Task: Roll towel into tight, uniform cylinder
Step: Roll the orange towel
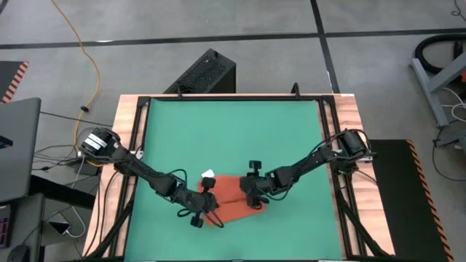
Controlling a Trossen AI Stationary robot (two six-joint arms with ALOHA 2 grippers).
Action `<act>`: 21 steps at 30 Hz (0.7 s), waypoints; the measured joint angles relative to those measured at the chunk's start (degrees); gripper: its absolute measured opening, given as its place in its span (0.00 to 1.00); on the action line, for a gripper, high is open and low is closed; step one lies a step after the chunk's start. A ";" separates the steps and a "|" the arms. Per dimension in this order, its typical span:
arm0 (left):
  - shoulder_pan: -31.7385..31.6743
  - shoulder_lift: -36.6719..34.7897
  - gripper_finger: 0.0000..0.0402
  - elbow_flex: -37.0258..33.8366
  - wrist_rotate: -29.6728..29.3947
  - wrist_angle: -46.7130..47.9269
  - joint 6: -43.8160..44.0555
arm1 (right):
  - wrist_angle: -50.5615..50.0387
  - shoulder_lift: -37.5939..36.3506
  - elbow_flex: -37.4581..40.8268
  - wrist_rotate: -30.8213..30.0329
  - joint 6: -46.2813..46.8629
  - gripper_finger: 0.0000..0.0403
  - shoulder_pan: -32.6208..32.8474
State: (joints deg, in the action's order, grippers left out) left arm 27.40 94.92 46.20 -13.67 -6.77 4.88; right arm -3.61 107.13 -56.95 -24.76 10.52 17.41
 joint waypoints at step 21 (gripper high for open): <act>2.66 3.17 0.00 0.02 0.19 4.60 4.49 | -10.08 -0.01 0.04 -8.30 49.04 0.24 8.12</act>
State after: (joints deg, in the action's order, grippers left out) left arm 30.06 98.08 46.22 -13.48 -2.17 9.37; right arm -13.69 107.13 -56.91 -33.06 59.57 25.53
